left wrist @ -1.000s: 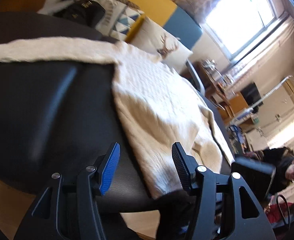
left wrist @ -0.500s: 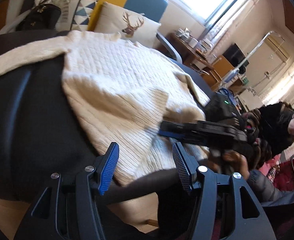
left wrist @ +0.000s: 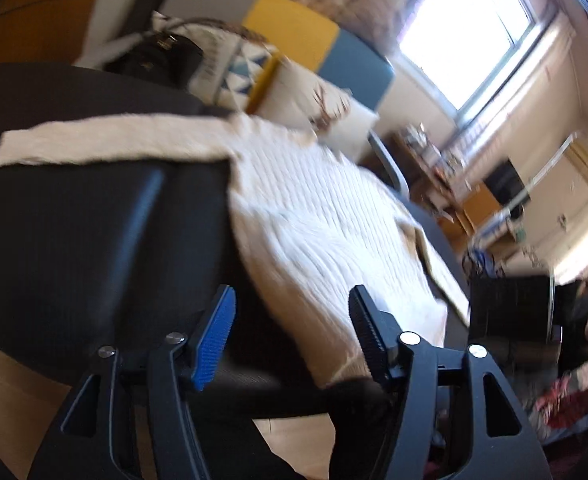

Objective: Fold clothes

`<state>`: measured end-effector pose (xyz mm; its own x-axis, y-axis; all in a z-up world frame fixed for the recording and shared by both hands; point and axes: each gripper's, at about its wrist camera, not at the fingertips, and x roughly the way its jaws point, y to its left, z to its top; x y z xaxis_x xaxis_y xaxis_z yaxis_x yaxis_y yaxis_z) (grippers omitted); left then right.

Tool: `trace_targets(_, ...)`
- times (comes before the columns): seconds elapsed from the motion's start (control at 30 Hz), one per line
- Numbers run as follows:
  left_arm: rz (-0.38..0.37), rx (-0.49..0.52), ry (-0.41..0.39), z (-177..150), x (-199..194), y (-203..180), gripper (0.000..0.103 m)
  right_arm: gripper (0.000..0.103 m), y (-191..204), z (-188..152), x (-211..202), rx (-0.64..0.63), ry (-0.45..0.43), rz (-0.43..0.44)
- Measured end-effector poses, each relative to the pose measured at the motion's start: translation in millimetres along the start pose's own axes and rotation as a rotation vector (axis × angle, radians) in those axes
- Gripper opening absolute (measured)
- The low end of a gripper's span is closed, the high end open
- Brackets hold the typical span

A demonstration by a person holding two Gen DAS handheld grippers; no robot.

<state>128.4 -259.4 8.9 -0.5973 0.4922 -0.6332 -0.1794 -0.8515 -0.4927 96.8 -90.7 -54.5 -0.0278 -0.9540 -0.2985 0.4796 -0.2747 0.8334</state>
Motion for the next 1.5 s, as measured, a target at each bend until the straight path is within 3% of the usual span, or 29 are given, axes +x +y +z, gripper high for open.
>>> trace_targets(0.03,0.004,-0.013,-0.008,3,-1,5,0.065,0.023,-2,-5,13,-0.014,0.053,-0.086)
trace_targets(0.07,0.003,-0.028,-0.008,5,0,10,0.065,0.034,-4,-11,26,-0.028,0.106,-0.171)
trace_targets(0.13,-0.021,-0.060,0.003,9,5,15,0.065,0.034,-21,-20,36,0.054,0.199,-0.164)
trace_targets(0.17,-0.032,-0.054,0.016,9,9,13,0.065,0.034,-23,-24,30,0.049,0.196,-0.207)
trace_targets(0.27,-0.061,0.011,0.059,7,26,-3,0.065,0.034,-29,-35,-29,0.112,0.076,-0.279)
trace_targets(0.37,-0.115,0.058,0.140,-2,56,-22,0.065,0.033,-35,-66,-125,0.231,-0.145,-0.435)
trace_targets(0.4,-0.125,0.068,0.168,-5,68,-28,0.065,0.033,-36,-80,-157,0.267,-0.213,-0.514)
trace_targets(0.47,-0.126,0.084,0.225,-12,90,-36,0.065,0.033,-37,-110,-211,0.330,-0.304,-0.777)
trace_targets(0.5,-0.125,0.090,0.252,-15,102,-40,0.065,0.033,-35,-124,-226,0.338,-0.306,-0.938)
trace_targets(0.53,-0.122,0.092,0.277,-18,112,-42,0.065,0.033,-33,-136,-236,0.331,-0.299,-1.043)
trace_targets(0.57,-0.118,0.092,0.301,-21,120,-43,0.065,0.033,-32,-146,-243,0.326,-0.299,-1.093)
trace_targets(0.7,-0.059,0.110,0.362,-29,145,-45,0.065,0.033,-21,-177,-266,0.289,-0.333,-1.109)
trace_targets(0.8,-0.022,0.125,0.377,-30,152,-46,0.065,0.033,-15,-137,-244,0.232,-0.303,-1.157)
trace_targets(0.97,0.009,0.159,0.391,-33,157,-50,0.065,0.032,-23,-104,-210,0.119,-0.094,-1.313)
trace_targets(1.0,0.009,0.162,0.392,-33,158,-49,0.065,0.029,-22,-103,-210,0.111,-0.080,-1.325)
trace_targets(1.03,0.009,0.165,0.393,-33,159,-49,0.065,0.014,-21,-102,-209,0.103,-0.066,-1.337)
trace_targets(1.07,0.008,0.164,0.393,-32,159,-49,0.065,0.008,-20,-101,-208,0.095,-0.052,-1.349)
trace_targets(1.17,0.002,0.160,0.397,-29,159,-46,0.065,0.005,-10,-108,-224,0.127,-0.060,-1.370)
trace_targets(1.3,-0.025,0.139,0.397,-28,155,-39,0.065,0.005,34,-129,-267,0.205,-0.179,-1.358)
trace_targets(1.5,-0.017,0.147,0.400,-27,156,-40,0.065,0.005,32,-176,-285,0.342,-0.100,-1.450)
